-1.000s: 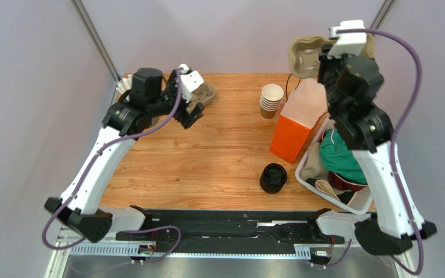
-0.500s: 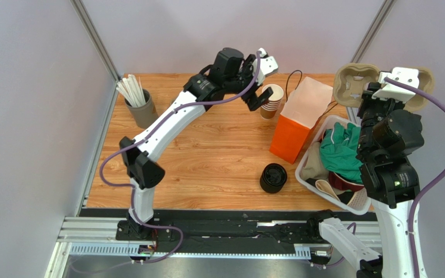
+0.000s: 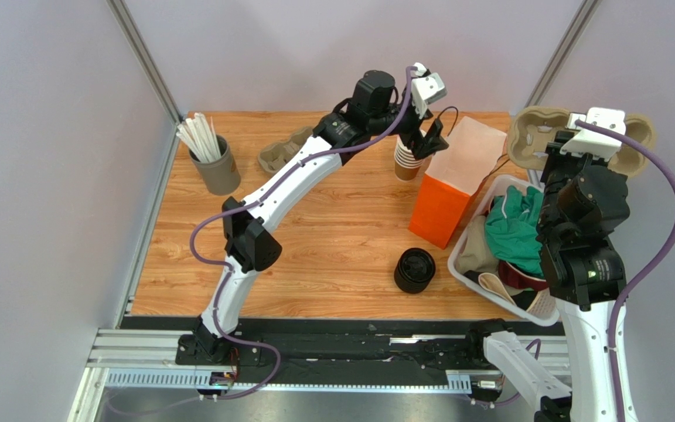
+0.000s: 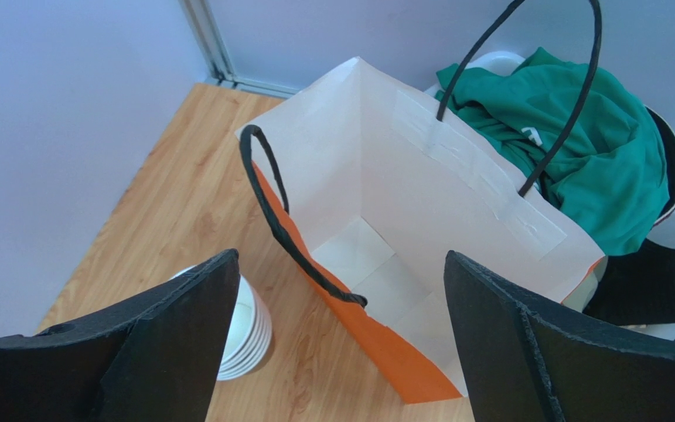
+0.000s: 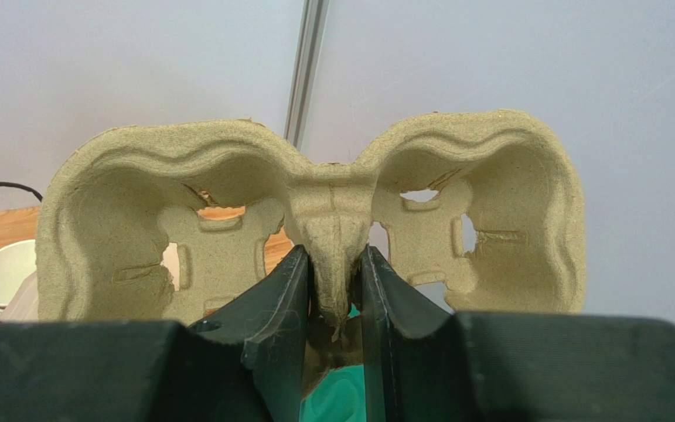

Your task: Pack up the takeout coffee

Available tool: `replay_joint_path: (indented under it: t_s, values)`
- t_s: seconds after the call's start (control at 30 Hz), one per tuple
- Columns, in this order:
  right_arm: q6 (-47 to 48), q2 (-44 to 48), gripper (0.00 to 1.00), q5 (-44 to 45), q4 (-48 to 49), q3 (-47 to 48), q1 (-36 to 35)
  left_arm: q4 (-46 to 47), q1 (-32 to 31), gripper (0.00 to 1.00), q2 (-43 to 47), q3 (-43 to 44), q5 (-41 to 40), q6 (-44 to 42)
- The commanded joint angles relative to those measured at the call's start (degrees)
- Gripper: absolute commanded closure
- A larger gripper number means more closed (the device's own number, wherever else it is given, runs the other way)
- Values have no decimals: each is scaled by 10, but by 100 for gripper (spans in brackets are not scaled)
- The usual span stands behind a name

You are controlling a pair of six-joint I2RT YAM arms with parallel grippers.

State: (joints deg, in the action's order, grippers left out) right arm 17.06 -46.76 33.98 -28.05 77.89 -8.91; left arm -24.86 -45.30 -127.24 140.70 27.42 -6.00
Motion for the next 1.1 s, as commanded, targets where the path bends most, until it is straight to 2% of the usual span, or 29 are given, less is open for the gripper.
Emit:
replay_joint_path:
  t_s: [0.0, 0.07, 0.17, 0.2, 0.27, 0.3, 0.4, 0.5, 0.7, 0.8, 1.07]
  values:
    - [-11, 5, 73, -6, 16, 11, 3, 35, -1, 8, -20, 34, 29, 42]
    - [-17, 4, 73, -13, 10, 17, 3, 39, -2, 15, -29, 38, 20, 42]
    - [-26, 1, 73, -28, -1, 26, 4, 44, -1, 31, -38, 45, 9, 37]
    - [-26, -1, 73, -31, -8, 28, 4, 43, -1, 42, -39, 48, 6, 35]
    - [-27, -6, 73, -49, -14, 35, 4, 42, -1, 51, -39, 50, 5, 31]
    - [-28, -9, 72, -57, -20, 37, 3, 41, -2, 61, -38, 51, 5, 28]
    - [-32, -23, 72, -88, -36, 49, 4, 33, -1, 78, -29, 49, 0, 24]
    - [-40, -39, 70, -124, -52, 65, 3, 26, -2, 88, -13, 38, -10, 21]
    - [-61, -71, 68, -205, -82, 104, 4, -11, -2, 99, 49, -9, -54, 8]
    - [-66, -91, 68, -249, -104, 125, 3, -33, -1, 100, 93, -54, -100, -6]
    - [-68, -153, 68, -358, -145, 203, 1, -68, 30, 100, 210, -175, -129, -4]
